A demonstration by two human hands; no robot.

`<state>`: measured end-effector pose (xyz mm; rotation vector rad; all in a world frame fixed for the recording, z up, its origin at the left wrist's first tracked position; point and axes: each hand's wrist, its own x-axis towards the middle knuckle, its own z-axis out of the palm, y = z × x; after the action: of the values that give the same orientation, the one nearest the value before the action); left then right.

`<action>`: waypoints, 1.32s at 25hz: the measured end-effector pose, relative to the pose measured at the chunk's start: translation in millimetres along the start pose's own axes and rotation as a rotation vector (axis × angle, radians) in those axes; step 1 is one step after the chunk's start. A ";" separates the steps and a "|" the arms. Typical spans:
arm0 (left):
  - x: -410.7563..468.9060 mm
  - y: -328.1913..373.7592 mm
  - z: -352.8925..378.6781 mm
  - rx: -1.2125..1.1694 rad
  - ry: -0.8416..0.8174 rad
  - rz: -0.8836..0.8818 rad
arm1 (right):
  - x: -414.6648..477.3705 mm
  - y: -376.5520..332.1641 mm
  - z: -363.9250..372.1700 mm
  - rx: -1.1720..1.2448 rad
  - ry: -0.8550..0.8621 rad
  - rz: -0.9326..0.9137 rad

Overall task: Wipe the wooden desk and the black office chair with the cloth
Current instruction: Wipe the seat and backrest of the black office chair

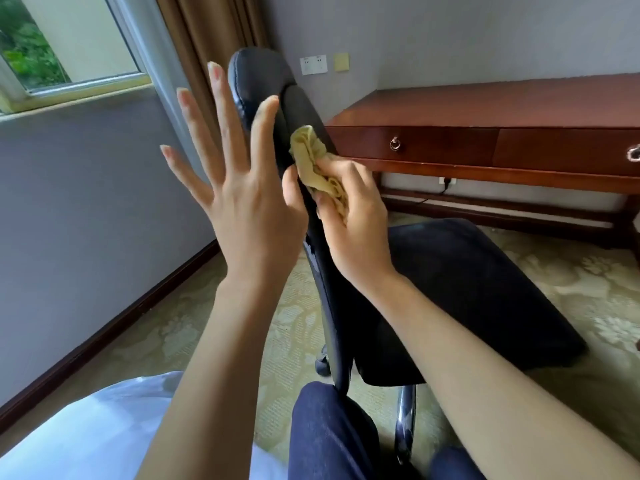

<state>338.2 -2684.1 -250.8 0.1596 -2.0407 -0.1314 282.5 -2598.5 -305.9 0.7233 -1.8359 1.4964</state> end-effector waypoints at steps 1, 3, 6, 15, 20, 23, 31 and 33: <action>-2.7 -1.9 5.1 0.071 0.017 0.039 | -7.6 10.0 6.1 -0.068 0.004 -0.007; -14.9 -3.9 18.3 0.138 0.016 0.195 | -27.3 36.6 9.9 -0.146 -0.006 0.009; -42.3 0.8 48.4 0.114 -0.182 0.435 | -56.0 76.0 9.2 -0.110 -0.054 0.119; -94.5 -36.1 117.2 0.302 -0.673 0.414 | -130.4 153.3 3.4 0.013 -0.460 0.791; -84.5 -39.9 139.8 0.367 -0.686 0.348 | -173.9 173.9 1.8 -0.050 -0.623 0.884; -76.3 -48.9 152.9 0.434 -0.701 0.298 | -180.2 184.5 -11.8 -0.093 -0.595 0.890; -90.9 -33.1 198.8 0.268 -0.725 0.009 | -210.2 212.6 -118.8 -0.339 -0.701 0.669; -130.1 -18.2 210.4 0.185 -0.882 -0.048 | -214.2 221.5 -138.0 -0.415 -0.689 0.583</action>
<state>211.0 -2674.8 -463.5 0.3033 -2.9313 -0.0403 269.7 -2416.9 -590.3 0.5536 -2.9680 1.1766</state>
